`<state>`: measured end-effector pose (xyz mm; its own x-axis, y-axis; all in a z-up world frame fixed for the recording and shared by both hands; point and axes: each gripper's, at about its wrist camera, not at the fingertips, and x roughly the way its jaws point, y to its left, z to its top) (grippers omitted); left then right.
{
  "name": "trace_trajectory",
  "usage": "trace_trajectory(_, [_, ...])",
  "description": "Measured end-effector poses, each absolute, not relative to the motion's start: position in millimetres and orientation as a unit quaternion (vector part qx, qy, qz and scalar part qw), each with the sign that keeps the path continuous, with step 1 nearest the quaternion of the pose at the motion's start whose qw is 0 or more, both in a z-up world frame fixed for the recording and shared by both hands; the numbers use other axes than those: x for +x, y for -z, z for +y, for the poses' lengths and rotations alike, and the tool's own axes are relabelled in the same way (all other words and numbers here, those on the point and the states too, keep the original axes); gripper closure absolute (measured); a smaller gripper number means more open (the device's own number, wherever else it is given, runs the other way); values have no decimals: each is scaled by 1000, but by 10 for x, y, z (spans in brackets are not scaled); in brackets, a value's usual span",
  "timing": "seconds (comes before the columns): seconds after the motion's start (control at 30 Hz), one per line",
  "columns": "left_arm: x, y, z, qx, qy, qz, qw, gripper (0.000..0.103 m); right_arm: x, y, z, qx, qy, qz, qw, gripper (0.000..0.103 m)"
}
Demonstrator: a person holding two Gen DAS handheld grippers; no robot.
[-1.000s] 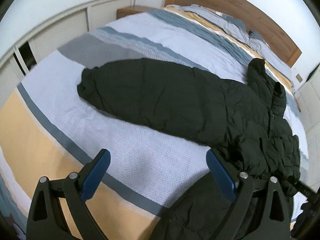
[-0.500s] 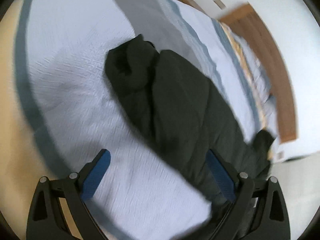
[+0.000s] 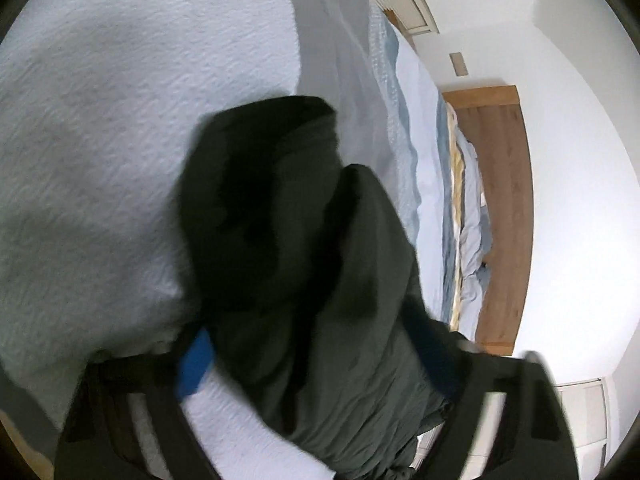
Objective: Fold large clothes
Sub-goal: 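Lay the sleeve across the jacket body with the left gripper and release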
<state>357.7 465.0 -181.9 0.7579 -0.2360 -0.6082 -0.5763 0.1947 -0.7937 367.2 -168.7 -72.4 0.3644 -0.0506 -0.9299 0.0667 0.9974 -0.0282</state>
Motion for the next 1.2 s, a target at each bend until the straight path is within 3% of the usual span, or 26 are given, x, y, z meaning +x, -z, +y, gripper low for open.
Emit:
trace_trajectory(0.07, [3625,1843,4637,-621,-117,339,697,66,3643,715,-1728,8,37,561,827,32])
trace_trajectory(0.17, [3651,1795,4649,-617,-118,341,699,83,3590,684,-1782,4,41,558,829,32])
trace_trajectory(0.27, [3682,1653,4576,-608,-109,334,712,91,3537,642,-1856,5,45,555,831,32])
trace_trajectory(0.83, [3944,28,3278,-459,47,340,819,93,3145,103,-2522,54,81,505,858,32])
trace_trajectory(1.2, [4242,-59,1673,-331,163,441,818,93,2806,-99,-2951,92,105,479,867,32])
